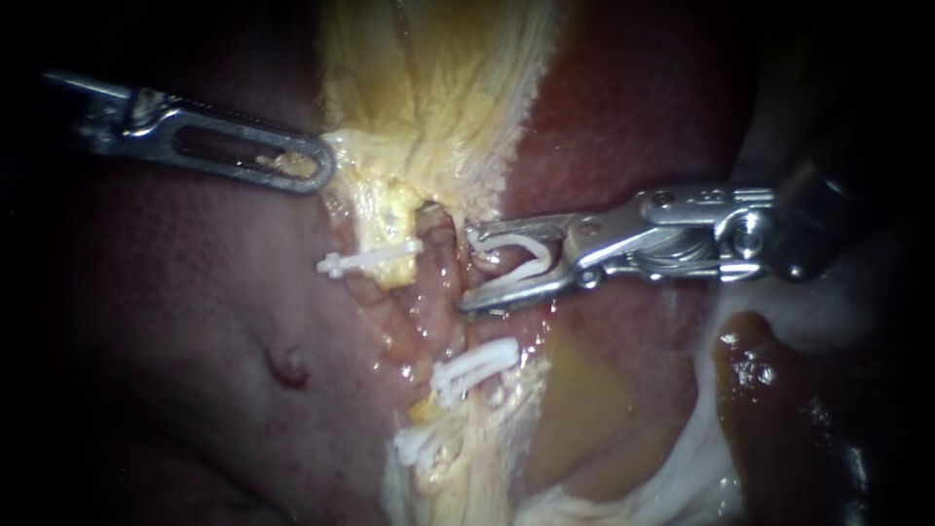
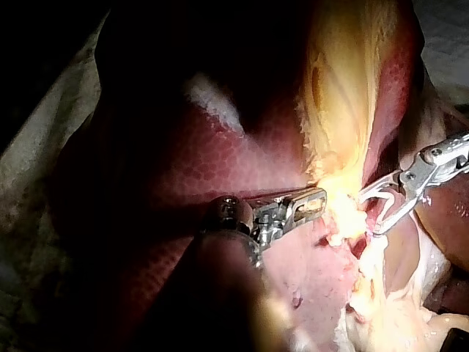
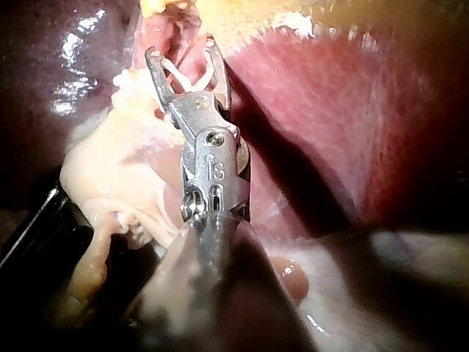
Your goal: Clipping third clip right tube
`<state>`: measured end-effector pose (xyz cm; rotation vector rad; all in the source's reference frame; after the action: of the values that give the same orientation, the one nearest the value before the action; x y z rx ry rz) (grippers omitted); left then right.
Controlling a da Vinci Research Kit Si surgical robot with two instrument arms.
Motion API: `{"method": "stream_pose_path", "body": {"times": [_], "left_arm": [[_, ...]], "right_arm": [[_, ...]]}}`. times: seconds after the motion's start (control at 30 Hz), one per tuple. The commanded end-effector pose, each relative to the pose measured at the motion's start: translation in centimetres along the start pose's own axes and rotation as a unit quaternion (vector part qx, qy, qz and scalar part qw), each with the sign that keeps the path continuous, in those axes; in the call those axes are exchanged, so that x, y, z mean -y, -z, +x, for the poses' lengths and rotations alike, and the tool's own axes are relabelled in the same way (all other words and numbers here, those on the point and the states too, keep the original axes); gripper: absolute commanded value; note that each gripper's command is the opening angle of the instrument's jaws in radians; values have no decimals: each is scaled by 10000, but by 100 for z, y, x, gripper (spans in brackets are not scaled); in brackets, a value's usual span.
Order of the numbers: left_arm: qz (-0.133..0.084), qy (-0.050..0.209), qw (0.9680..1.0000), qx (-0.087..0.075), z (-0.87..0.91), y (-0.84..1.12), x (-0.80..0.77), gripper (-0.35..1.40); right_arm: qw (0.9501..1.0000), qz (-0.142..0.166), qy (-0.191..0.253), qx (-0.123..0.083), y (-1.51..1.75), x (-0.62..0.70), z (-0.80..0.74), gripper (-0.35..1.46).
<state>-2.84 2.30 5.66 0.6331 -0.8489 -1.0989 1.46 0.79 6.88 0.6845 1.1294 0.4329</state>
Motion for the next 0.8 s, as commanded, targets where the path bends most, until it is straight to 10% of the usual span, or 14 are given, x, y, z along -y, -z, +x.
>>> {"method": "stream_pose_path", "body": {"times": [0.03,0.8], "left_arm": [[-3,2,10000,1,0,0,0,-35],[-3,0,10000,2,0,-1,0,-35]], "right_arm": [[10000,26,-3,-16,-3,0,-1,50],[9886,1084,-539,-895,-15,18,4,50]]}}
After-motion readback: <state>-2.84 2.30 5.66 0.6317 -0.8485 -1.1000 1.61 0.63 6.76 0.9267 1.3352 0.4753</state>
